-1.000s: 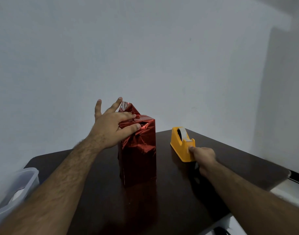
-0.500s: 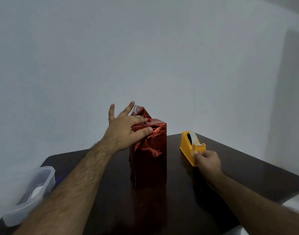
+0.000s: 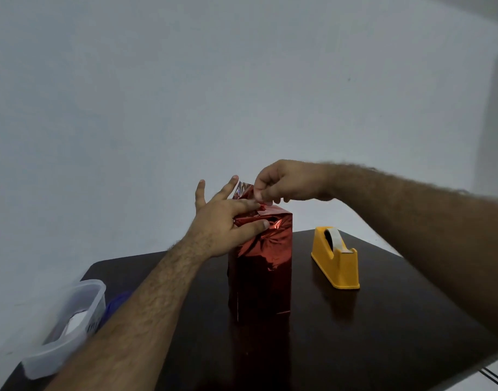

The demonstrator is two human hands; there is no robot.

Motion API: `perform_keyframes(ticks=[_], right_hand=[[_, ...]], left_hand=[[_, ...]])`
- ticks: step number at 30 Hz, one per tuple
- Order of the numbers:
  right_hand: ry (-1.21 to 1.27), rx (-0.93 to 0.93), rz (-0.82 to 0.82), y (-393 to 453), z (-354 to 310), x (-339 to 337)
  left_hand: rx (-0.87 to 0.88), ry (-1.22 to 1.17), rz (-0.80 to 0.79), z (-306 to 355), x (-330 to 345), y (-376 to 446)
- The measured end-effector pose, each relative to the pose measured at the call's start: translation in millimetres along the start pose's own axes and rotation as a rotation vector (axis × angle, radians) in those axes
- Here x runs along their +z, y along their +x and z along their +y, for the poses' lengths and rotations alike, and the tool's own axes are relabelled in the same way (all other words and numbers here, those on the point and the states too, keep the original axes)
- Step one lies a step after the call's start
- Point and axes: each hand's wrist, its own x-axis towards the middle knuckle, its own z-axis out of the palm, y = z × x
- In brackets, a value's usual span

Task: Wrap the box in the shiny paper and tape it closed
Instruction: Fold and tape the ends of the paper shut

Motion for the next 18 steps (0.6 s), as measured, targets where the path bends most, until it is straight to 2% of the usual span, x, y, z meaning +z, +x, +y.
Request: perform_keyframes(ticks=[5,11,18], right_hand=[[-0.166,0.149,-0.173,20.8,-14.9,-14.8],[-0.179,0.226,-0.369,31.6,-23.1,-16.0],[-0.313,0.334,-0.355,44.5,-21.6,-8.1]], left_hand=[[0.012,-0.001,-0.010,0.2,-1.0,-1.1],[0.038,0.012,-0.011,0.2,-0.8,-0.9],[0.041,0.019,-0.009,2.8,-2.0,-0.8]])
